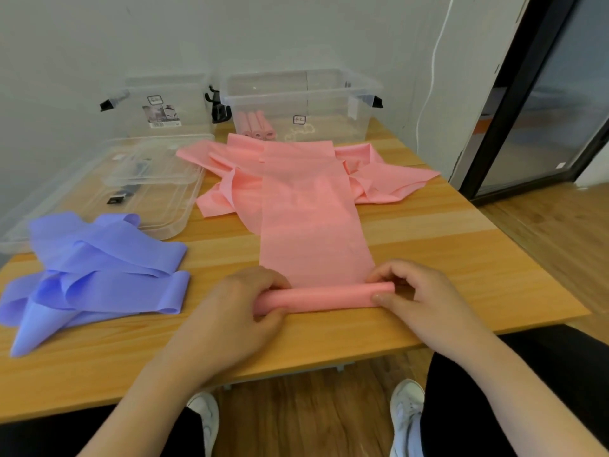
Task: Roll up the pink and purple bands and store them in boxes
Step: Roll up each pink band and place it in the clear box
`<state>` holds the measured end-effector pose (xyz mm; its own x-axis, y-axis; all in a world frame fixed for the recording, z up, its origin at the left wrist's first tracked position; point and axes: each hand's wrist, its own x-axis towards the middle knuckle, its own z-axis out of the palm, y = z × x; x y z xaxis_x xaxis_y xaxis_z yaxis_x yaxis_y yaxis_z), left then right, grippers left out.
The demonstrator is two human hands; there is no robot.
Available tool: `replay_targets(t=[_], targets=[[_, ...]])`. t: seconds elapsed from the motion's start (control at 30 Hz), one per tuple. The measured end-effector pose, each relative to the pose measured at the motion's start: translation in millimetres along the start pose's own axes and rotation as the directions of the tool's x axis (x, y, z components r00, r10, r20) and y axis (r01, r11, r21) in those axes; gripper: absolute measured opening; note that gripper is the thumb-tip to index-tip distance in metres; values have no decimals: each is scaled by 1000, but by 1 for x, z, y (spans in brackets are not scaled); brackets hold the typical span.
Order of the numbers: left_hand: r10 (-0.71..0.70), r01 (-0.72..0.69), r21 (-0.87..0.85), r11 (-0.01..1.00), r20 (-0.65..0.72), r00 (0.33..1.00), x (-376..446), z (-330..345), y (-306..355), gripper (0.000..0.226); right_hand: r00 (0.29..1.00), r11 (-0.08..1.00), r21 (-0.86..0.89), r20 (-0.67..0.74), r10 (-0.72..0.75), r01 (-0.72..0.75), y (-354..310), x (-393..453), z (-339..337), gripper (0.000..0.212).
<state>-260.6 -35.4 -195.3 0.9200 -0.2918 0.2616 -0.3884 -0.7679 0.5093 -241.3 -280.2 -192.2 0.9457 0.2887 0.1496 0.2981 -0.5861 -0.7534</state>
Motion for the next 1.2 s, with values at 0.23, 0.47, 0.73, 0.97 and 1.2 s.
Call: replay_targets(t=[0.23, 0.47, 0.73, 0.97, 1.2], targets=[[-128, 127, -17, 992, -176, 976, -1, 11, 8, 15, 994, 995, -77, -102, 48, -56, -3, 7, 12, 13], [50, -24, 181, 983, -142, 989, 0, 10, 3, 30, 979, 976, -190, -153, -134, 104, 5, 7, 10, 11], [-16, 18, 7, 1000, -152, 988, 6, 6, -1, 25, 987, 980, -176, -121, -110, 88, 9, 10, 6, 12], [-55, 55, -7, 998, -140, 989, 9, 9, -4, 16, 974, 969, -246, -220, -59, 3, 7, 12, 15, 10], [-42, 42, 6, 999, -54, 998, 9, 5, -4, 32, 983, 956, -266, -105, -153, 121, 7, 7, 7, 9]])
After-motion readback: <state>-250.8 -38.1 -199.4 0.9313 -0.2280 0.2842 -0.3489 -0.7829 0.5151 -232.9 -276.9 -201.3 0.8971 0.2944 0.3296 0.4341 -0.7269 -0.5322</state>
